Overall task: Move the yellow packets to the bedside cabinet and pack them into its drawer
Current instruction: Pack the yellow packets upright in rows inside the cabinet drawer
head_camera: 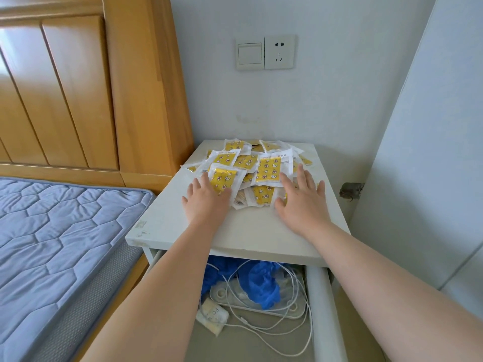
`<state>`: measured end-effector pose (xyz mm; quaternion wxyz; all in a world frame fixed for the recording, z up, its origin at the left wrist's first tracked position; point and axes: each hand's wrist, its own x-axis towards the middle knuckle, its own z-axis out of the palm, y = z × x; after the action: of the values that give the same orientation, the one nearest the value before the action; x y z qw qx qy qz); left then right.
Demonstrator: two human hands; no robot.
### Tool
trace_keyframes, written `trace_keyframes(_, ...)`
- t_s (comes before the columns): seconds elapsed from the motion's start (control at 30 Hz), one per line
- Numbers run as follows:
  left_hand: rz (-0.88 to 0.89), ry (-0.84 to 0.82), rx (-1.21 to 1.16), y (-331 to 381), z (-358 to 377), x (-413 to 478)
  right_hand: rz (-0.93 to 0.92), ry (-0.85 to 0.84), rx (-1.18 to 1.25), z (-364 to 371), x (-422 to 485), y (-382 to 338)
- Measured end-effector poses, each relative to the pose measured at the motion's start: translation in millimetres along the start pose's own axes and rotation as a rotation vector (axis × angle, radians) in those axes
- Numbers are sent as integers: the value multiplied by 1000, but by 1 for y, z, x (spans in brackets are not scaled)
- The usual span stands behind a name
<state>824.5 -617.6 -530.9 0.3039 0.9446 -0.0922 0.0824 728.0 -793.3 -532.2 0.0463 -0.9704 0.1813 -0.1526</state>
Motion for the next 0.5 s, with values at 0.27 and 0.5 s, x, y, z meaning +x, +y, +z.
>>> trace_keyframes(0.27,-61,17,-338,0,-15,-6,-13,53,61,0,3,0)
trace_keyframes(0.5,-157,-30,-680,-1,-27,-28,-33,91,71,0,1,0)
